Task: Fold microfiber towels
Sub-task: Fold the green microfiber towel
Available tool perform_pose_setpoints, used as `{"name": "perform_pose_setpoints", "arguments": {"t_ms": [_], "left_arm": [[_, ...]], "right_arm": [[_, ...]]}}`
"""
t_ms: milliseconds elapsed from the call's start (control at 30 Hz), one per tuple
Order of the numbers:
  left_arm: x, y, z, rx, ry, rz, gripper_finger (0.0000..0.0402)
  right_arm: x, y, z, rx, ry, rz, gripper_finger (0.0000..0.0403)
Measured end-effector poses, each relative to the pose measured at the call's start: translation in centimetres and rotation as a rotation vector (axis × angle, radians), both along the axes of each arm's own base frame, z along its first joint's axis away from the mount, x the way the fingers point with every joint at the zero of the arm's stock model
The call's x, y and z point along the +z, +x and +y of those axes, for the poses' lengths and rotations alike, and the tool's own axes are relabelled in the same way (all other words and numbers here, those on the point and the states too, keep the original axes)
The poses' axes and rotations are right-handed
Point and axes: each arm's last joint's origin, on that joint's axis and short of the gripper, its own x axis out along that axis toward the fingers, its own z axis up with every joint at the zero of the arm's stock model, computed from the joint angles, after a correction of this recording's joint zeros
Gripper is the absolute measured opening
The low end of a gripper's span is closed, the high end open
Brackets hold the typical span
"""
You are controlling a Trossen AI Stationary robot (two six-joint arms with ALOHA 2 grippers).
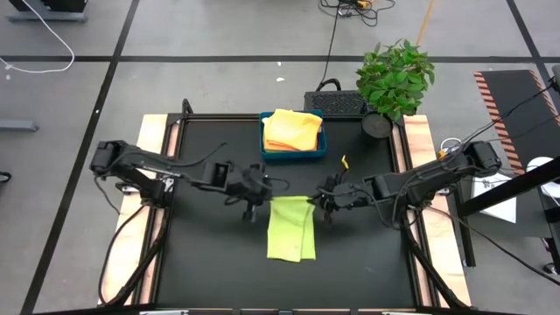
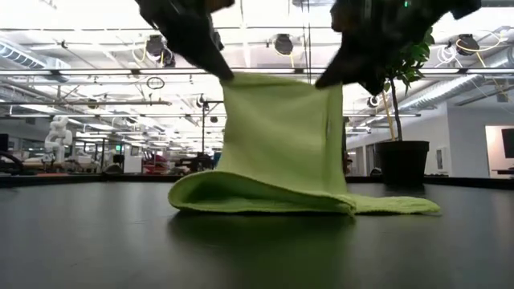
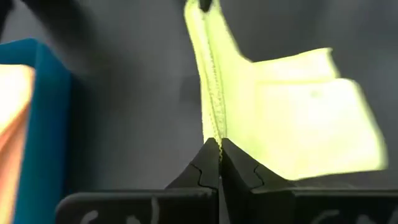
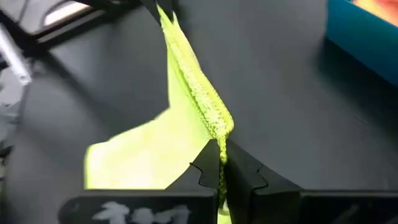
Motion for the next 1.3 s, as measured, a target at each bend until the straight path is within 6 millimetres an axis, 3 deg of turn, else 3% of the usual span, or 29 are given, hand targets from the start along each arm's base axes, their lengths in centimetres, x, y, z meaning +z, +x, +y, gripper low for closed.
{"name": "perform_pose_setpoints", "arguments": {"t_ms": [200, 400, 633, 767, 1000, 1133, 1300], "left_arm": [[-0.4, 0.5, 2.2, 0.022, 0.043, -0.001, 0.0004], [0.2, 0.5, 3.4, 0.049, 0.120, -0.037, 0.0004], [-0.5, 0.5, 5.0, 0.090, 0.129, 0.010, 0.0002], [-0.6, 0.3, 3.8, 0.038, 0.117, 0.035, 0.0002], [-1.0, -0.2, -0.2, -0.086, 0.119, 0.065, 0.0001], [-2.3, -0.7, -2.2, -0.149, 0.122, 0.066, 0.0001], [-4.8, -1.5, -3.5, -0.164, 0.106, 0.024, 0.0001]], "right_arm": [[-1.0, -0.2, -1.1, -0.025, -0.046, 0.014, 0.0000], [0.0, -0.4, -2.3, -0.059, -0.175, -0.014, 0.0000], [0.3, -0.4, -4.0, -0.099, -0.210, -0.011, 0.0000], [-0.1, -0.2, -2.8, -0.043, -0.195, -0.004, 0.0000], [-1.5, 0.6, 0.7, 0.083, -0.183, -0.015, 0.0000], [-2.9, 1.3, 2.1, 0.130, -0.185, -0.006, 0.0000], [-4.5, 1.7, 2.5, 0.142, -0.199, 0.047, 0.0000]]}}
